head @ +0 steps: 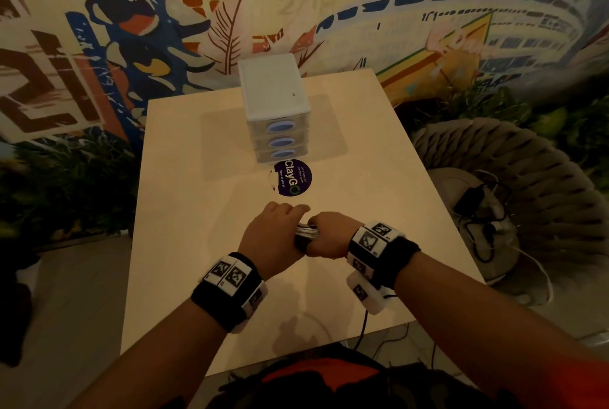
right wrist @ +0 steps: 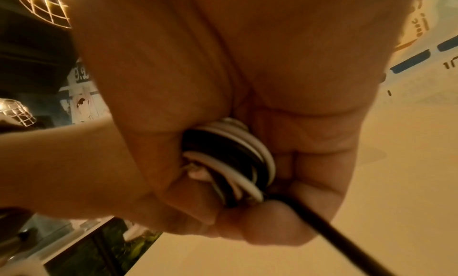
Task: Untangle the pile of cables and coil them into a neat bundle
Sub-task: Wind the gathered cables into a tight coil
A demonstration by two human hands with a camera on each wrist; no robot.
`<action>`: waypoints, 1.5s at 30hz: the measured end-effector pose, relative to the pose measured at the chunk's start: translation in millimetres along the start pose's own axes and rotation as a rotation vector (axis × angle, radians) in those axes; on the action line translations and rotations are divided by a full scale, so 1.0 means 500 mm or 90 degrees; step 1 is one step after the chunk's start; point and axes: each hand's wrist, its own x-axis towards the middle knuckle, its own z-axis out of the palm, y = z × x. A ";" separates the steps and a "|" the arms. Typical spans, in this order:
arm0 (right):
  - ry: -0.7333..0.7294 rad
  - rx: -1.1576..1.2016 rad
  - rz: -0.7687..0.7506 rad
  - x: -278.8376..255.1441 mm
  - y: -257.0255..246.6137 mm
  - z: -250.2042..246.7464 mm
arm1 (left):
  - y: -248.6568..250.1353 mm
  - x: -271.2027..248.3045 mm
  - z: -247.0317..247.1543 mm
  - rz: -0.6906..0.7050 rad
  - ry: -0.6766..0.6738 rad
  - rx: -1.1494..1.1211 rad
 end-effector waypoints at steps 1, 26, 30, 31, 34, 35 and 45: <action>0.000 0.005 -0.003 -0.002 0.001 -0.004 | -0.001 -0.001 -0.003 0.014 -0.004 -0.013; 0.052 0.228 -0.003 -0.002 0.070 -0.052 | -0.051 -0.014 -0.008 -0.102 0.056 -0.428; 0.077 0.393 -0.042 0.001 0.084 -0.071 | -0.065 -0.016 0.014 -0.226 0.025 -0.607; 0.065 0.435 -0.065 0.000 0.081 -0.071 | -0.062 -0.016 0.017 -0.215 0.001 -0.610; -0.009 0.512 -0.155 -0.011 0.059 -0.061 | -0.034 -0.018 0.007 -0.108 -0.042 -0.647; -0.037 0.531 -0.188 -0.016 0.050 -0.056 | -0.021 -0.019 -0.002 -0.072 -0.045 -0.677; -0.235 0.676 -0.331 -0.038 0.011 -0.057 | 0.048 -0.013 -0.066 0.051 0.031 -0.963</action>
